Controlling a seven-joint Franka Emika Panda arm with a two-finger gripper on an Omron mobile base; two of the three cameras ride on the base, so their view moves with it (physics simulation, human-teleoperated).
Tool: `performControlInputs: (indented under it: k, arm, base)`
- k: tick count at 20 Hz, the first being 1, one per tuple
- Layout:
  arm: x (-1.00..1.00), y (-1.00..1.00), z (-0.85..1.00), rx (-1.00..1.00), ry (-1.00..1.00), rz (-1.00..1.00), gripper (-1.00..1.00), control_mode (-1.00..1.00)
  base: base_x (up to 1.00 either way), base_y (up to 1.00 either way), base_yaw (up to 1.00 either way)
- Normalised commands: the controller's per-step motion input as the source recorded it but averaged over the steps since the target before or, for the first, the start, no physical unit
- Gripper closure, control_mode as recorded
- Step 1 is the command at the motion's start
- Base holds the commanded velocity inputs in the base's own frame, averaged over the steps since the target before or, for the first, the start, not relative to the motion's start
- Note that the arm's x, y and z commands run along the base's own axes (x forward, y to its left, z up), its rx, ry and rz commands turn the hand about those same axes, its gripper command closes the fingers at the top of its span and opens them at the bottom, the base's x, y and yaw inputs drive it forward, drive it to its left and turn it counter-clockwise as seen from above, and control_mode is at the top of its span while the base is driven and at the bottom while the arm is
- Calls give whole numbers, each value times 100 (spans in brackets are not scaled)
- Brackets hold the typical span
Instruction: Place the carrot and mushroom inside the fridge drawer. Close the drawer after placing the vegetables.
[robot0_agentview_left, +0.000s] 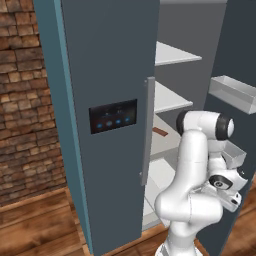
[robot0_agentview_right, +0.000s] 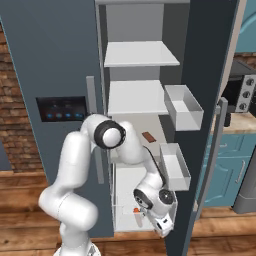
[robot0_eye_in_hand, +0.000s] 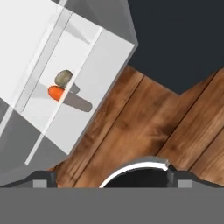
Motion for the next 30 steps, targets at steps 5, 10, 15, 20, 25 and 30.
performControlInputs:
  k: [5,10,15,20,25,30]
  arm:
    - [2,11,-98,0,0,0,-100,-100]
    - [14,22,-58,2,-2,0,-100,-100]
    - [15,17,-19,9,-11,0,-100,-100]
    - [40,13,0,11,-8,0,-100,-100]
    - [53,12,0,9,-5,-1,-100,-100]
    - [66,10,-11,9,-2,-1,-100,-100]
  base:
    - [0,0,0]
    - [0,0,0]
    - [0,0,0]
    - [0,0,0]
    - [0,0,0]
    - [0,0,0]
